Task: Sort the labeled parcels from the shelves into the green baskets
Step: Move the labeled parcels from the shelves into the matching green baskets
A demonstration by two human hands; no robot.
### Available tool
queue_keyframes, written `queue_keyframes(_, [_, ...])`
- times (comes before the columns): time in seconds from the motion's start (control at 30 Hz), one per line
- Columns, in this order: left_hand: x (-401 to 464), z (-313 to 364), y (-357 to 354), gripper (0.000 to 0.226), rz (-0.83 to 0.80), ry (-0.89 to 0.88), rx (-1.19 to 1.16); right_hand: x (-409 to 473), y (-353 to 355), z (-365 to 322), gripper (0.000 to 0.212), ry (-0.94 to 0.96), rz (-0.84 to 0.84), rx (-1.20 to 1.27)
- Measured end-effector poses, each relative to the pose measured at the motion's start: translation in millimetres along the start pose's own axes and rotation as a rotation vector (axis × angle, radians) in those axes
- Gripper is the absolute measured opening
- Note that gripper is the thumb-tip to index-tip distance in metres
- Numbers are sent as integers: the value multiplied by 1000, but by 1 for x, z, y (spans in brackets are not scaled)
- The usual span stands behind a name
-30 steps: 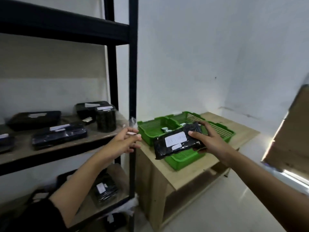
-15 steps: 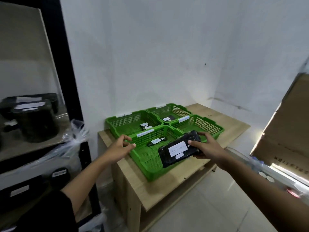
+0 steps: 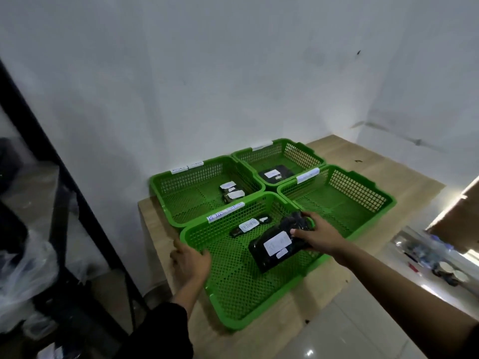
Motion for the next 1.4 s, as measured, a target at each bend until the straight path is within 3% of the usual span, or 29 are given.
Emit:
queue_keyframes(0.1, [1, -2, -2, 69, 41, -10, 7, 35, -14, 9, 66, 10, -41, -118])
queue_keyframes(0.27, [2, -1, 2, 68, 94, -64, -3, 78, -31, 21, 41, 70, -35, -410])
queue_keyframes(0.43, [0, -2, 6, 67, 124, -57, 14, 92, -34, 17, 48, 232, 17, -712])
queue_keyframes(0.57, [0, -3, 5, 65, 112, -24, 45, 80, -45, -6, 60, 594, 35, -902])
queue_keyframes(0.67, [0, -3, 5, 64, 113, 3, 82, 71, -76, 2, 70, 871, -190, -1089])
queue_keyframes(0.77, [1, -5, 3, 62, 100, 22, 109, 75, -88, 12, 72, 881, -320, -1123])
queue_keyframes(1.0, [3, -7, 5, 58, 97, 60, 149, 81, -83, 11, 73, 989, -418, -1120])
queue_keyframes(1.4, [4, -6, 4, 56, 97, 43, 200, 82, -84, 16, 78, 864, -418, -1170])
Point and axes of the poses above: each hand's wrist, its own x-axis towards the middle knuckle, its own y-axis out of the back of the hand, z = x × y, the point moved 10 cm from there along x, towards the middle knuckle, and after that the axes turned 7 degrees about x, right-handed, at the moved point
